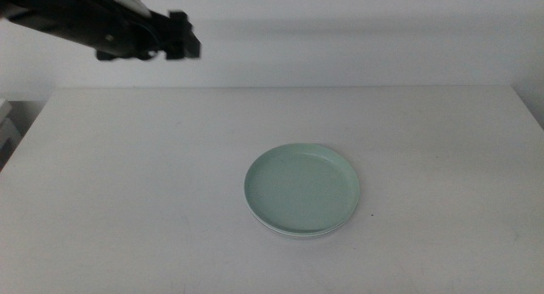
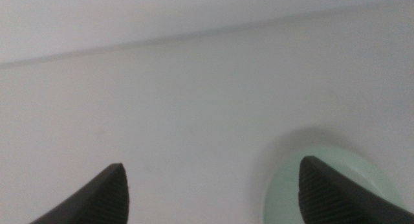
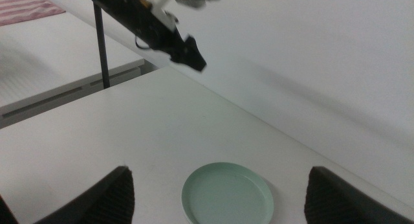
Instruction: Stack the three bowls on top of each other.
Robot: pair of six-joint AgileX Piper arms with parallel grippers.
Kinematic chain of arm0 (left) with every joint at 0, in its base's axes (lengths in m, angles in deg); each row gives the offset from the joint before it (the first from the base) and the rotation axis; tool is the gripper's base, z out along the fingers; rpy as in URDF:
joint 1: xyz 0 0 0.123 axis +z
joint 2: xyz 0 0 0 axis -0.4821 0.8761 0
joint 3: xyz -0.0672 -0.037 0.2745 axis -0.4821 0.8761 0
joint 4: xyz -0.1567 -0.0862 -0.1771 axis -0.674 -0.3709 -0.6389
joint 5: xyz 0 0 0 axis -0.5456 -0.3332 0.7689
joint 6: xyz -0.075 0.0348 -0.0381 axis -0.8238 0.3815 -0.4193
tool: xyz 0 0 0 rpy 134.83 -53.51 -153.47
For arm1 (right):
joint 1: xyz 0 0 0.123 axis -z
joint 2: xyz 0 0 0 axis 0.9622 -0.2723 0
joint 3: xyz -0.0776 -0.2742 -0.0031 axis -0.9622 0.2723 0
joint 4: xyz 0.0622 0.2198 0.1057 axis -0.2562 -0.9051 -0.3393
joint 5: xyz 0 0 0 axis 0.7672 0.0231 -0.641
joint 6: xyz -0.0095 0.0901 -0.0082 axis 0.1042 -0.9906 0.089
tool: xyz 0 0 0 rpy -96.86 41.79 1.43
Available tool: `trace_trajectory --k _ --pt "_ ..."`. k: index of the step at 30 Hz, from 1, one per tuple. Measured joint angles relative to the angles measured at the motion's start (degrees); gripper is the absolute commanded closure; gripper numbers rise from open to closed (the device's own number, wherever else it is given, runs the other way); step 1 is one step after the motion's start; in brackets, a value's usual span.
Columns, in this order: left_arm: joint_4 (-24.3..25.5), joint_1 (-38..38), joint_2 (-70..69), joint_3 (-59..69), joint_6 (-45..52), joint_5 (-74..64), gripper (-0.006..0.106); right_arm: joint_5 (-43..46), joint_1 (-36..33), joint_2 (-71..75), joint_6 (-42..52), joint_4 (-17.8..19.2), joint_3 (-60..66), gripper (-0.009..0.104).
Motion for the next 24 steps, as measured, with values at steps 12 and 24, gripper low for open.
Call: trace_trajectory --k 12,24 --pt "0.42 3.81 -4.63 0.00 0.12 9.69 0.035 0.00 0.00 0.00 0.00 0.00 0.00 0.025" --pt "4.92 3.81 -9.83 0.13 0.16 9.82 0.049 0.00 0.00 0.00 0.00 0.00 0.00 0.025"
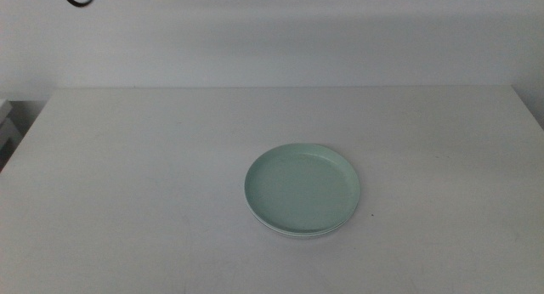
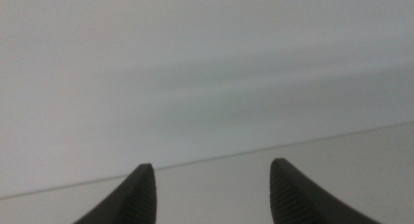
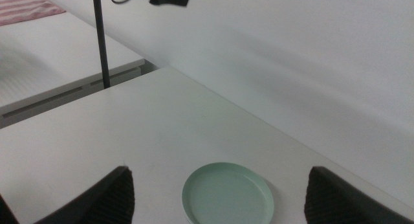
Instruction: Stack the three bowls on top of each other.
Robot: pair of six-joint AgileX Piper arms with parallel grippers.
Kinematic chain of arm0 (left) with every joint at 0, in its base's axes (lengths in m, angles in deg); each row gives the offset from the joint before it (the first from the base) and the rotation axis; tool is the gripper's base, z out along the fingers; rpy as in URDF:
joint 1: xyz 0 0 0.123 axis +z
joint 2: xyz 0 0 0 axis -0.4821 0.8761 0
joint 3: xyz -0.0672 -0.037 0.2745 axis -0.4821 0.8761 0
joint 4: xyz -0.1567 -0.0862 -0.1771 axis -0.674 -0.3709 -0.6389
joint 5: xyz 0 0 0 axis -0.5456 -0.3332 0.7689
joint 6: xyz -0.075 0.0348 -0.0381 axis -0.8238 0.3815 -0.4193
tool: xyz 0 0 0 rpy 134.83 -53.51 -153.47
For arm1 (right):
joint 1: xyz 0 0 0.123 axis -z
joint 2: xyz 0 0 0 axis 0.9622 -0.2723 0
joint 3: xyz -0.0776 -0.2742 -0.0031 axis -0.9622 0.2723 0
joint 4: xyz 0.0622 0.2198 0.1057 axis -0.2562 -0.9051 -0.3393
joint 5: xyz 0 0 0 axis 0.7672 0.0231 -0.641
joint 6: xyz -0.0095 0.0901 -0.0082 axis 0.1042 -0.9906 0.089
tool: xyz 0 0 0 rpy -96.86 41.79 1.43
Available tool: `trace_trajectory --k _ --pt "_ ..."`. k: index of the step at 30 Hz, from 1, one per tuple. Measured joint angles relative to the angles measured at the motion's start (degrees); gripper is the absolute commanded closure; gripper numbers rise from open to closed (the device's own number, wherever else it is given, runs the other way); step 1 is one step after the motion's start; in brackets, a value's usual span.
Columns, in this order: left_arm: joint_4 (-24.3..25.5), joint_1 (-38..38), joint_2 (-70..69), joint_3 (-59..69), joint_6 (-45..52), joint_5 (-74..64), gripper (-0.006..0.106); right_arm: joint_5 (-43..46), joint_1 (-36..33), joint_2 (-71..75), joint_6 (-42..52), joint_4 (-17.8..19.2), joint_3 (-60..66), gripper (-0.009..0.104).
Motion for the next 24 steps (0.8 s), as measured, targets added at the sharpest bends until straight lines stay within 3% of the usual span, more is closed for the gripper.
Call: trace_trajectory --k 9,13,17,20,24 --pt "0.00 0.00 -7.20 5.93 0.00 1.25 0.057 0.05 0.00 0.00 0.00 0.83 0.00 0.025" --pt "0.55 0.00 -13.65 14.30 0.00 1.25 0.061 4.37 0.00 -0.17 0.00 8.57 0.33 0.025" --pt "2.40 1.45 -21.48 23.66 0.00 1.25 0.064 20.79 0.00 -0.29 0.00 18.97 4.07 0.025" --pt "4.04 3.98 -27.78 30.70 0.00 1.25 0.067 32.35 0.00 -0.40 0.00 20.44 8.56 0.025" --pt "6.17 7.33 -36.32 38.56 0.00 1.25 0.071 35.81 0.00 -0.42 0.00 20.59 14.92 0.025"
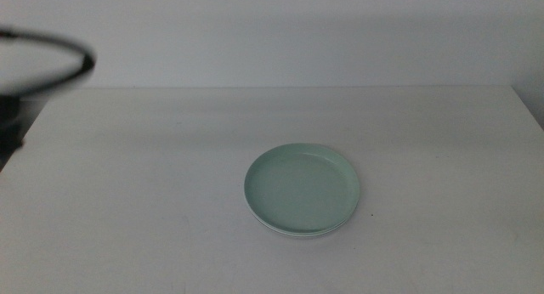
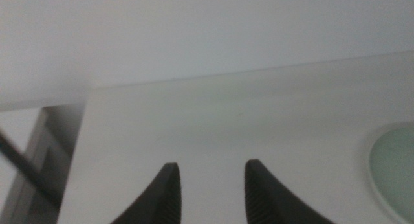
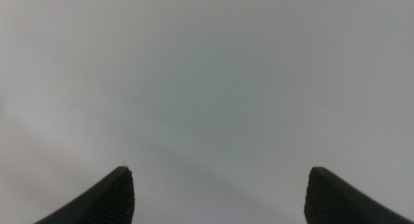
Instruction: Stack the three bowls on top of each other.
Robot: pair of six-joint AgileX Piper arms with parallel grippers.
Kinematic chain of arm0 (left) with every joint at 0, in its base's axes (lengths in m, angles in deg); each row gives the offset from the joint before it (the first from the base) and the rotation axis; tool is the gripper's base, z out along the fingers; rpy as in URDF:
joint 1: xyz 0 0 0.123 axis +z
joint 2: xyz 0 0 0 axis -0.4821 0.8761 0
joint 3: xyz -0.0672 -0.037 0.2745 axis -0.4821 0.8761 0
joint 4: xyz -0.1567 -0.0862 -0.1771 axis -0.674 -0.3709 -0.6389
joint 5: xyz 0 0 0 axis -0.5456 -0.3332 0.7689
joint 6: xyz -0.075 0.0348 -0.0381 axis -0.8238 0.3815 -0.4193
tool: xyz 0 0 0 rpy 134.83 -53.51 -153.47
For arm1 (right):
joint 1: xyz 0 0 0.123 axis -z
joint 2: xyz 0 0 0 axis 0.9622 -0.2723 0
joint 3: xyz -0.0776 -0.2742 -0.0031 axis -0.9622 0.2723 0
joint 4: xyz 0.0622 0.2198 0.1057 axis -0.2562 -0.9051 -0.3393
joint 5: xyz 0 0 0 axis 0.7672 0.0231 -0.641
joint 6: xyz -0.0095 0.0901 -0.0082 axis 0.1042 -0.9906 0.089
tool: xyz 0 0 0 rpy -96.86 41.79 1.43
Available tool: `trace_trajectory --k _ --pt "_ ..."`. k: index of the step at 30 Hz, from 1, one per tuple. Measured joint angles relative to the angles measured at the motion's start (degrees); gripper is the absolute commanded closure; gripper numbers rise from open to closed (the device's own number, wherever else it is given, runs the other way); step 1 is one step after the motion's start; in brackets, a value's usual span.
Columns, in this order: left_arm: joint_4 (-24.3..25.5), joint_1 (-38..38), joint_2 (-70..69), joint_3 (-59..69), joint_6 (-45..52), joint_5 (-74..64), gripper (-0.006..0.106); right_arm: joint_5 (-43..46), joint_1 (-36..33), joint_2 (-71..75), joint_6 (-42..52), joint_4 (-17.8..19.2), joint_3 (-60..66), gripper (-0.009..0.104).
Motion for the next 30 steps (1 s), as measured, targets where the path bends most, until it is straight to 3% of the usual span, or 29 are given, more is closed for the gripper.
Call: trace_trajectory --k 5,10,13,21,30 --pt "0.79 1.19 -10.04 8.20 0.00 0.06 0.075 1.16 1.76 -0.23 0.00 -1.50 9.98 0.025" --pt "0.95 1.19 -19.16 16.98 0.00 0.55 0.080 7.55 10.89 0.16 0.00 -11.62 20.06 0.025" --pt "1.00 1.19 -24.33 22.11 0.02 2.67 0.082 10.80 17.06 3.36 0.00 -14.47 26.79 0.025" --pt "1.00 1.19 -35.66 34.54 0.02 9.20 0.089 12.10 19.80 16.89 0.00 -10.41 41.09 0.025" --pt "-3.44 1.19 -43.46 44.06 0.02 12.53 0.093 13.49 23.12 27.89 0.00 -10.05 51.69 0.025"
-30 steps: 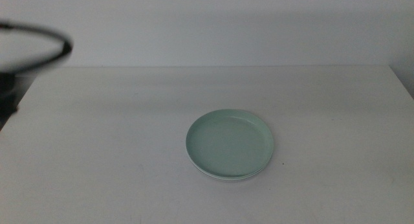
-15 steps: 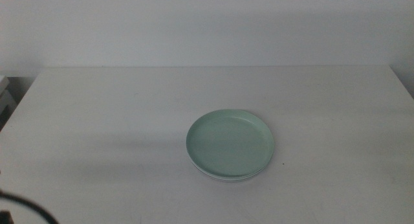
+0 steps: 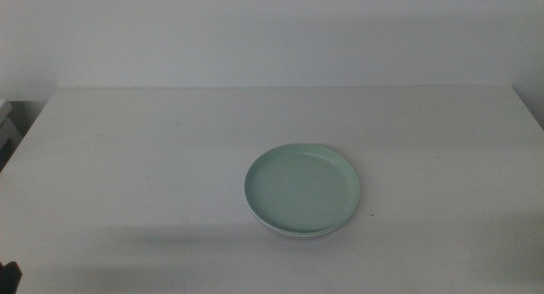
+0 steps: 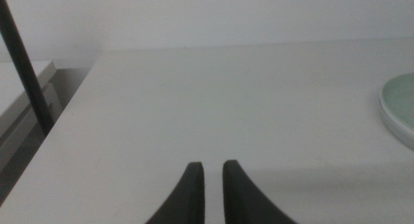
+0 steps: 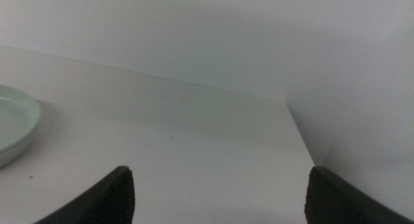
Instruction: Stack the three bowls on top of each other.
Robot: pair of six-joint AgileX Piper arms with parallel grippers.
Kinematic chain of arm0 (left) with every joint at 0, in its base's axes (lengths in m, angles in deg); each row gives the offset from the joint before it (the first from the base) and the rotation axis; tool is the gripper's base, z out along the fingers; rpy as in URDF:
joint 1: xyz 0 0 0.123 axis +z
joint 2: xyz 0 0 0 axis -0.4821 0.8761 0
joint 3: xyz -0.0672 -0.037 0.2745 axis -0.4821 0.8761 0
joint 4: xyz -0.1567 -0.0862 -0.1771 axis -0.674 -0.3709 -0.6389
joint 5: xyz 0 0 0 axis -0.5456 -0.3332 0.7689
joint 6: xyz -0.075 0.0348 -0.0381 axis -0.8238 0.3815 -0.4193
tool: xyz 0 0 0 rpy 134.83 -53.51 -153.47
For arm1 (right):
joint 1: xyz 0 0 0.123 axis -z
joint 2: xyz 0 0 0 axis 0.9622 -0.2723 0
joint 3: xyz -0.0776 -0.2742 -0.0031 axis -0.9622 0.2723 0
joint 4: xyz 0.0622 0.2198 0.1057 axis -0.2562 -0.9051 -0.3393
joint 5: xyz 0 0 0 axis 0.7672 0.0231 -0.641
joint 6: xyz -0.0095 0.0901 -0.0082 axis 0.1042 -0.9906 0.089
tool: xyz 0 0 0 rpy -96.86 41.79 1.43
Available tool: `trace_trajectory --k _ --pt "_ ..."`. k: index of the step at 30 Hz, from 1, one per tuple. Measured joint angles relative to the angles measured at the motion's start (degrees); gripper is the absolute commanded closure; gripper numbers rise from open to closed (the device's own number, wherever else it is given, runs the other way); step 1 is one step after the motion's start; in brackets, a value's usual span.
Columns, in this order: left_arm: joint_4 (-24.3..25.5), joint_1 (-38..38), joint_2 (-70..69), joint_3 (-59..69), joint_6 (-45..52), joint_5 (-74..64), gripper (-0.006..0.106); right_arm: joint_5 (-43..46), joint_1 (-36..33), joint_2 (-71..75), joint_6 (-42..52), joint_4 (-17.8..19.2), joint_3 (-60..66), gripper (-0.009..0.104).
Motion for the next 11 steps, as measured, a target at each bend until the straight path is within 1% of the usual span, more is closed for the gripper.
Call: trace_trajectory --k 5,11 --pt "-0.14 0.00 -1.84 0.59 0.00 0.13 0.093 -0.86 1.48 5.16 0.00 -0.54 1.75 0.025" --pt "-0.34 0.00 -1.95 0.59 0.00 0.34 0.093 -1.01 1.98 5.85 0.00 -1.09 1.75 0.025"
